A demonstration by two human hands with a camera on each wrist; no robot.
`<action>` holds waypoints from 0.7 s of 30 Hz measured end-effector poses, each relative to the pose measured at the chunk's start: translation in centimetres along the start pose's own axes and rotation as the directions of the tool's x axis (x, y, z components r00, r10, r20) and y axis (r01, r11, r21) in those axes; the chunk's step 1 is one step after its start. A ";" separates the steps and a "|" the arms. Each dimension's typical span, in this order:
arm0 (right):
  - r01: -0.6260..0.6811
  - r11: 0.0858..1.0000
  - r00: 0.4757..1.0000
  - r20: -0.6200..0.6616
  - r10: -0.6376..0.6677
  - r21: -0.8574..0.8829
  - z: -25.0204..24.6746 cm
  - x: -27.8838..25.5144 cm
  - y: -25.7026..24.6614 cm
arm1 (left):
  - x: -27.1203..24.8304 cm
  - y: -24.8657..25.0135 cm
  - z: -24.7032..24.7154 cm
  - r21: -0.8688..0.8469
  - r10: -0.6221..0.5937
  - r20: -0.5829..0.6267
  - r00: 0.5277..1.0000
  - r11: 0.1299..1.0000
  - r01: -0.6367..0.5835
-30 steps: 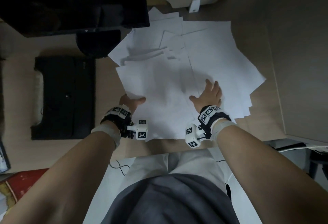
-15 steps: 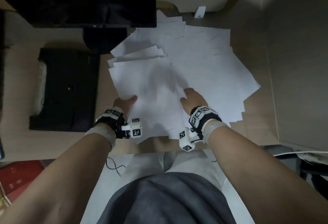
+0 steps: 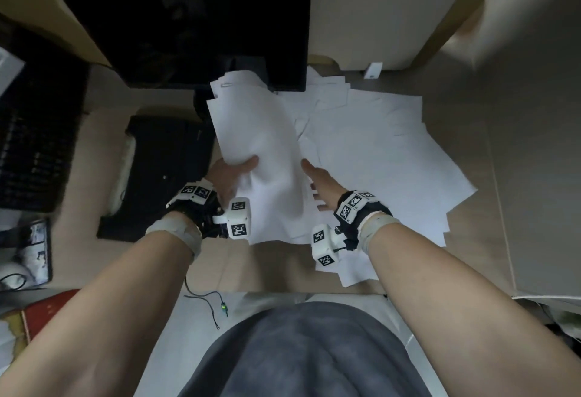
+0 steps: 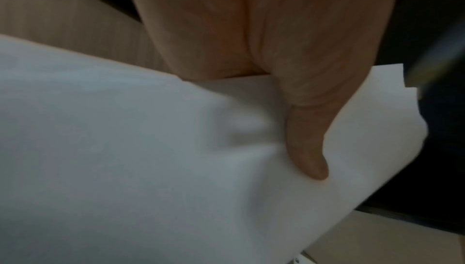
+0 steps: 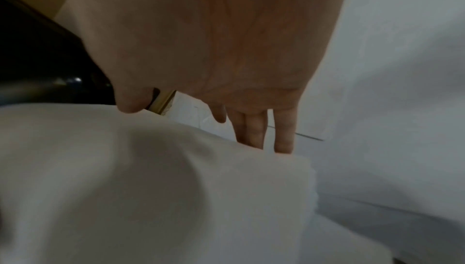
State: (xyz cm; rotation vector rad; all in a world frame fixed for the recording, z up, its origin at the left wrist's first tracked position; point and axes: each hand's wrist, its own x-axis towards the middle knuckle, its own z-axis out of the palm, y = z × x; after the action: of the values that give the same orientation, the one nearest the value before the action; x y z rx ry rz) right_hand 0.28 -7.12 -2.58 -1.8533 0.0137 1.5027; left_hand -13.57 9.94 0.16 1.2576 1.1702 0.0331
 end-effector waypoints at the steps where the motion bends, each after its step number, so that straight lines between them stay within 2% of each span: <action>1: -0.017 1.000 1.000 0.007 0.017 0.017 -0.5 -0.3 0.3 | -0.1 0.6 0.6 0.007 0.001 0.019 1.000 1.000 -0.001; 4: -0.027 0.992 1.000 -0.004 0.028 0.121 -2.4 -1.1 1.5 | 0.2 2.4 2.9 -0.083 0.011 0.169 0.986 0.997 0.003; 7: 0.049 0.961 0.996 -0.091 -0.025 0.273 -5.6 -0.7 2.7 | 0.7 4.1 6.3 -0.089 0.006 0.353 0.936 0.996 0.028; 9: 0.090 0.929 0.987 -0.159 -0.034 0.360 -8.4 -1.2 3.0 | 0.9 5.1 9.2 -0.126 0.019 0.397 0.918 0.991 0.034; 11: 0.126 0.917 0.972 -0.231 -0.038 0.378 -11.2 -2.7 2.6 | 1.2 5.8 12.1 -0.135 0.033 0.375 0.926 0.991 0.020; 13: 0.142 0.937 0.936 -0.352 -0.023 0.318 -14.1 -3.1 3.0 | 2.1 5.9 14.3 -0.059 -0.007 0.310 0.951 0.998 0.027; 15: 0.135 0.977 0.878 -0.477 -0.041 0.165 -16.6 -2.8 3.9 | 3.5 4.9 15.9 0.048 -0.096 0.202 0.975 0.995 0.088; 16: 0.091 0.995 0.865 -0.499 -0.053 0.052 -17.5 -2.2 4.4 | 4.3 4.1 16.5 0.117 -0.156 0.142 0.977 0.983 0.140; 19: -0.093 0.962 0.919 -0.393 -0.016 -0.257 -18.1 0.4 5.8 | 5.6 1.1 17.8 0.287 -0.341 0.060 0.938 0.906 0.311; 21: -0.170 0.939 0.917 -0.396 0.040 -0.300 -17.8 2.1 6.3 | 6.2 -0.3 18.2 0.377 -0.407 0.037 0.913 0.851 0.365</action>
State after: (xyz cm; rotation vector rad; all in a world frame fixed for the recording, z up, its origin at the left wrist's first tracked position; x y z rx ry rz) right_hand 13.12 -20.42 -6.89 -2.4354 0.0537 1.2400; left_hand 1.73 0.56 -6.76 1.2973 1.3488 -0.5759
